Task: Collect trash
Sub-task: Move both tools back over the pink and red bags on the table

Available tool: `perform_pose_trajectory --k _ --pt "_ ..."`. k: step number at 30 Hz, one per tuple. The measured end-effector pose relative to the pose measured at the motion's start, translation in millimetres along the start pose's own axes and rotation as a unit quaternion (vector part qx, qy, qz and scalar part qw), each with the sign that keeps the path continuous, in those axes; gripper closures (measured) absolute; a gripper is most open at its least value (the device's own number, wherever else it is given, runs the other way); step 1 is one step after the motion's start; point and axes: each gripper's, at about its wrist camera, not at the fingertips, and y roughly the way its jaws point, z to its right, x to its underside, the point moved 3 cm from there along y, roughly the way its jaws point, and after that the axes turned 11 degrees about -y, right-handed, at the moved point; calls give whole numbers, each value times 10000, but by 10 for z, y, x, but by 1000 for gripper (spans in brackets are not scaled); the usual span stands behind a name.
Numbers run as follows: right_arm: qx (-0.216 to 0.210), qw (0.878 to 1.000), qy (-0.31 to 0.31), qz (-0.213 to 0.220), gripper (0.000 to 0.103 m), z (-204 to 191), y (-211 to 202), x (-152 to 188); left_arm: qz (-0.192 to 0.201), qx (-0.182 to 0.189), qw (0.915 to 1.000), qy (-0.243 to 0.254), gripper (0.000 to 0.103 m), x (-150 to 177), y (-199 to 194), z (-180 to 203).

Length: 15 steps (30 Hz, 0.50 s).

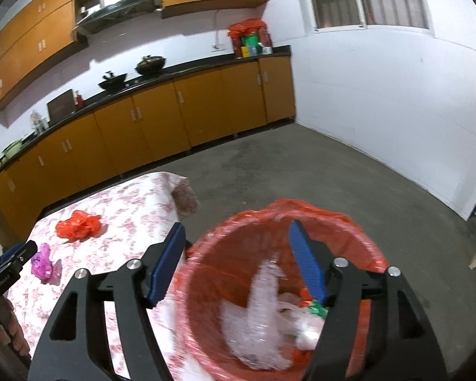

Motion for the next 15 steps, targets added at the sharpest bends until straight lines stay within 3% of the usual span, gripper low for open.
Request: perform_pose_trajectory --k 4,8,15 --pt "-147 9998 -112 84 23 -275 109 -49 177 -679 9974 -188 14 -81 48 -559" --pt "-357 9991 -209 133 23 -594 232 -92 109 -1162 9926 -333 13 -86 197 -1014" --pt "-716 9961 -498 103 23 -1120 410 -126 -272 -1348 9897 -389 13 -22 526 -1302"
